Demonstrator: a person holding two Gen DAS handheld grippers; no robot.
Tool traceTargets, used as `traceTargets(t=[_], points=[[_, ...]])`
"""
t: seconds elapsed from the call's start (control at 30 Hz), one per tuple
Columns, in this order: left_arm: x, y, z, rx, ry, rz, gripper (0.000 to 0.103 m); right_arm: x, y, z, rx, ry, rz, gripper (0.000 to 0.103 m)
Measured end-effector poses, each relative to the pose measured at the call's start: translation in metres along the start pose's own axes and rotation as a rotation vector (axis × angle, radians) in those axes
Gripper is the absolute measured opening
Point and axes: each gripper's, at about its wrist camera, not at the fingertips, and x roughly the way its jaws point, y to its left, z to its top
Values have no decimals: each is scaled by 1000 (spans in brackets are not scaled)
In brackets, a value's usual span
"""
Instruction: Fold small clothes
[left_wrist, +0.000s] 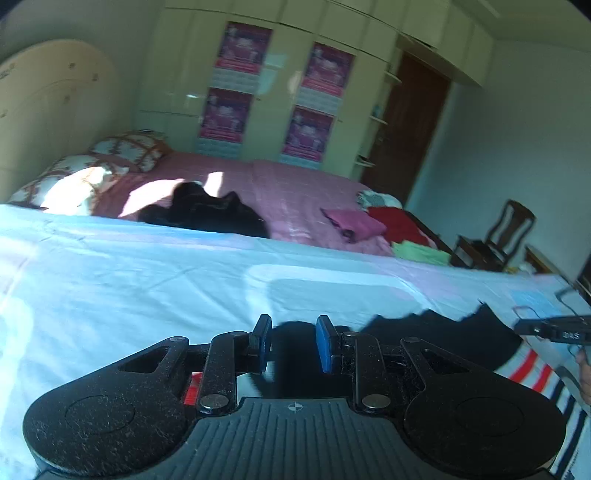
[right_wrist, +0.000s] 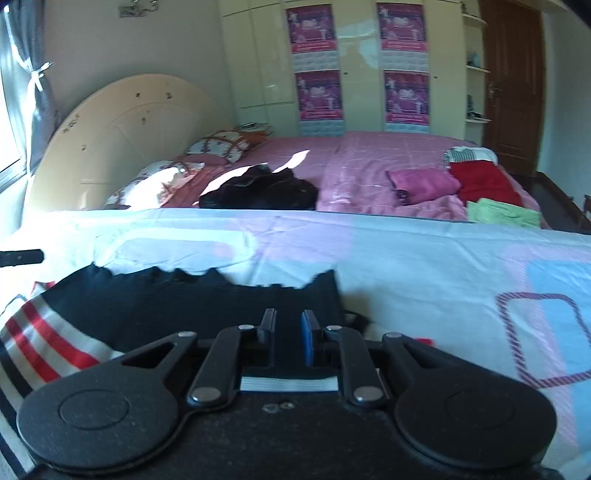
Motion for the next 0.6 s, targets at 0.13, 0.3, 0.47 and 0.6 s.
traceTargets(t=[0.13, 0.3, 0.47, 0.6], points=[[45, -63, -7, 102, 104, -117, 29, 34, 49, -1, -75, 46, 63, 17], [71, -79, -28, 122, 141, -4, 58, 51, 51, -6, -119, 41, -75, 18], [59, -35, -25, 26, 122, 35, 49, 38, -29, -9, 39, 54, -180, 0], [33, -48, -20, 77, 104, 86, 46, 10, -9, -8, 13, 12, -164, 27]])
